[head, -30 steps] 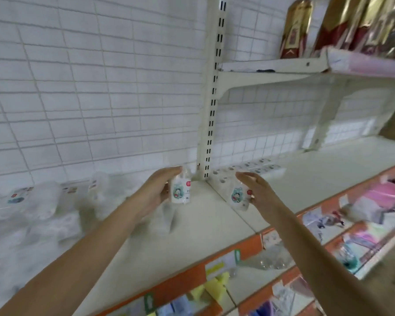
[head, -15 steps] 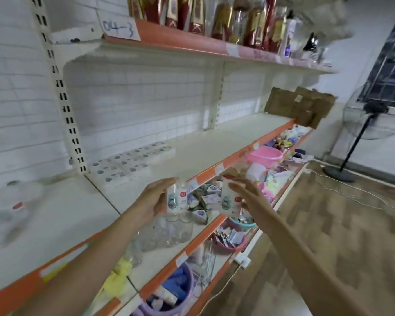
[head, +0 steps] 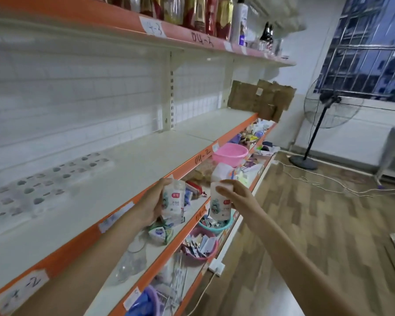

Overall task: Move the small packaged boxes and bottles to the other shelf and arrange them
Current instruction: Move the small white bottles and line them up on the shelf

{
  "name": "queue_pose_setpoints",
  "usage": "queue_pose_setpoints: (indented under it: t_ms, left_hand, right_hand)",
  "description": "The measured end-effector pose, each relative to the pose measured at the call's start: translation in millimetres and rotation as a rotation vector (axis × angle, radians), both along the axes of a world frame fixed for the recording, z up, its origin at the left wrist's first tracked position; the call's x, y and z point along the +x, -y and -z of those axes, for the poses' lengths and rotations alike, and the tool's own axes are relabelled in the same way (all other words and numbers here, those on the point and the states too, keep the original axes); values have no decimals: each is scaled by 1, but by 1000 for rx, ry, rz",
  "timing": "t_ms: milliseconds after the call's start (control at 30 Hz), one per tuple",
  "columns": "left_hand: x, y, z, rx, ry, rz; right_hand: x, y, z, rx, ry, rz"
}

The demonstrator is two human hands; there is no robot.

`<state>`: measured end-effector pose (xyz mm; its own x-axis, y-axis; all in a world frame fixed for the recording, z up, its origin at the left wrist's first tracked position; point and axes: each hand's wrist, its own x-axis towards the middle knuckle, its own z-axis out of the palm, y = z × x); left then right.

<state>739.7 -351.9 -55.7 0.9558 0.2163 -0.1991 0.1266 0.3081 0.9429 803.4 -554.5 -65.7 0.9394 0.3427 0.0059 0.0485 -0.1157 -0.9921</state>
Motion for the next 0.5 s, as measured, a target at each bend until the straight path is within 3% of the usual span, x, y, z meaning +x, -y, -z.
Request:
queue_pose_setpoints:
  t_ms: [133,500]
  left_hand:
    - [66,-8,0,106,29,40]
    - [194,-85,-19,353,122,-229]
  right_hand:
    - [68,-10,-13,-37,31,-41]
    - [217,-72,-39,-50,60,-217]
